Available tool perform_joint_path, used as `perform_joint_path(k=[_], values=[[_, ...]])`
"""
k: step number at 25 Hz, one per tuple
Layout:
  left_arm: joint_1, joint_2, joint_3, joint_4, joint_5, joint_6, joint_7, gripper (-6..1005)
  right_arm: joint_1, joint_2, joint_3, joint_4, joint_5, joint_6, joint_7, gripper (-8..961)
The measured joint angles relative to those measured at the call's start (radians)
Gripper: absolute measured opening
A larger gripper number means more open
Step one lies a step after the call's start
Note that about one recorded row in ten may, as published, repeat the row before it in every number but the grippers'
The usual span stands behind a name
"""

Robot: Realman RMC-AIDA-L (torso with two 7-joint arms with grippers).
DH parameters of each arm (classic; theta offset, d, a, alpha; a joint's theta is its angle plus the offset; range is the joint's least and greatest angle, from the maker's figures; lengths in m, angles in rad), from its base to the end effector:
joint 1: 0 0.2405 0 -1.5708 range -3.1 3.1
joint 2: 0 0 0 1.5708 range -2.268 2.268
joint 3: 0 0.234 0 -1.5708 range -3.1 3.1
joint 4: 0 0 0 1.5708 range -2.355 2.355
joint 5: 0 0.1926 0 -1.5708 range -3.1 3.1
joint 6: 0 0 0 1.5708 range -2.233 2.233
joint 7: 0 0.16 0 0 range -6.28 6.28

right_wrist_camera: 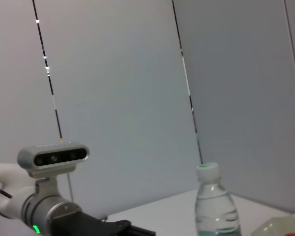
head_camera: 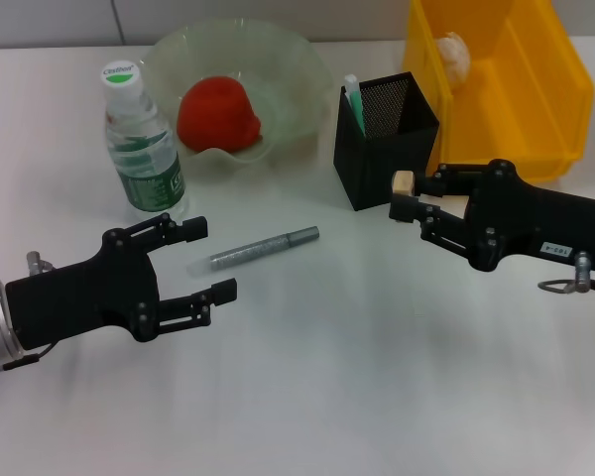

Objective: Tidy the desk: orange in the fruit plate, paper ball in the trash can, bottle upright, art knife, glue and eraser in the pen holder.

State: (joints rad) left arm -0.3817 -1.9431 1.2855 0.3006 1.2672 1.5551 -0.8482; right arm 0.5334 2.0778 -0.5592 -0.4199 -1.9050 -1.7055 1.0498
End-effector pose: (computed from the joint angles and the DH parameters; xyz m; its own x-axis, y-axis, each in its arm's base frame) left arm -0.2585 0.2570 -0.0166 0.7669 0.1347 0.6275 0.3326 -0.9196 -0.2091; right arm 0.2138 0.2874 -0.0122 0.6937 -0.1577 -0.7028 -0.3429 -0.9304 -0.1297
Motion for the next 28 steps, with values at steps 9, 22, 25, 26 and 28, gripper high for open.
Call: perform_joint_path(k=[9, 22, 25, 26, 28], values=[[0.001, -0.001, 0.0, 0.008, -0.002, 0.003, -0.03, 818, 0.005, 0.001, 0.0, 0.045, 0.086, 0.048, -0.046, 389], [0.003, -0.001, 0.0, 0.009, 0.001, 0.006, -0.031, 819, 0.098, 0.005, -0.003, 0.081, 0.246, 0.366, -0.031, 406], [0.003, -0.001, 0.0, 0.009, 0.001, 0.007, -0.031, 819, 0.121, 0.005, -0.007, 0.081, 0.246, 0.41, -0.032, 410], [0.003, -0.001, 0.0, 0.009, 0.001, 0.007, -0.031, 819, 0.129, 0.005, -0.01, 0.082, 0.246, 0.423, -0.032, 411], [0.006, 0.001, 0.0, 0.009, 0.001, 0.013, -0.03, 819, 0.147, 0.005, -0.015, 0.086, 0.245, 0.454, -0.031, 414]])
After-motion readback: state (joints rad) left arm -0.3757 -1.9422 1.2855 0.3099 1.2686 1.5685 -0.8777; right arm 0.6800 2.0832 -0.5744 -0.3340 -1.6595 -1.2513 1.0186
